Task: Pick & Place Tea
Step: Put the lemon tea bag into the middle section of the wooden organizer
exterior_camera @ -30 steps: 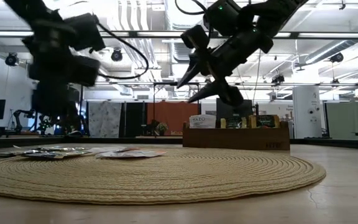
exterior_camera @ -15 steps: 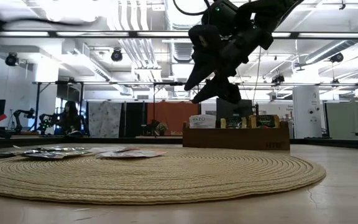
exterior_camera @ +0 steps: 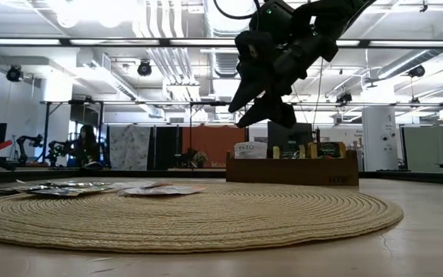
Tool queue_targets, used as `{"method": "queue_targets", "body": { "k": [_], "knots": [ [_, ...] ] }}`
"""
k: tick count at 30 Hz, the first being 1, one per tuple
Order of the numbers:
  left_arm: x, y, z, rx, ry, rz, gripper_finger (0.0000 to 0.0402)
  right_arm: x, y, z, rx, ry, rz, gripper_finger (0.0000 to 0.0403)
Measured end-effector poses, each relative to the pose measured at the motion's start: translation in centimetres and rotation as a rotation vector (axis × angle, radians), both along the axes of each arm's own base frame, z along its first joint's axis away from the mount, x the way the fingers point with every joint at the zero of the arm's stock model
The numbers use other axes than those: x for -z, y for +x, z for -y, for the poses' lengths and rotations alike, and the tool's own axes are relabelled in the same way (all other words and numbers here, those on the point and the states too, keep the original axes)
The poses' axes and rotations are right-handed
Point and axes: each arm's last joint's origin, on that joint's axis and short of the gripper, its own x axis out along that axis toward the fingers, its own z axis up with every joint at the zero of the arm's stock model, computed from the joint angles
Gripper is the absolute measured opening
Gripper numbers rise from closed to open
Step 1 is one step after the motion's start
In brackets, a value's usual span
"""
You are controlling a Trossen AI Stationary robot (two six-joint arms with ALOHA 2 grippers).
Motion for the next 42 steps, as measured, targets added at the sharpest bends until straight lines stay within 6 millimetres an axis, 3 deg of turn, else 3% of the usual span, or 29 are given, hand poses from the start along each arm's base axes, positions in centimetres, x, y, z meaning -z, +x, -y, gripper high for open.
{"method": "queue_targets", "body": {
  "k": [5,9,18,24,33,42],
  "knots": [
    [2.5,0.3,0.9,0.014,0.049,-0.075,0.0142,0.0,0.0,0.0,0.014,0.015,-0.006,0.0171],
    [3.3,0.2,1.3,0.034,0.051,-0.112,0.0142,0.1,0.0,0.0,0.015,0.016,-0.008,0.0171],
    [3.3,-1.2,3.0,0.140,-0.004,-0.049,0.0142,0.1,0.0,0.0,0.027,0.020,-0.011,0.0171],
    [4.1,-2.3,3.0,0.123,0.010,-0.104,0.0142,0.1,-0.1,0.2,0.062,-0.011,-0.017,0.0171],
    [2.8,-1.9,3.3,0.074,-0.017,-0.093,0.0142,0.1,-0.1,0.1,0.064,-0.013,-0.018,0.0171],
    [3.0,-2.0,3.0,0.015,0.038,-0.098,0.0142,0.1,-0.1,0.2,0.073,-0.022,-0.020,0.0171]
  ]
}}
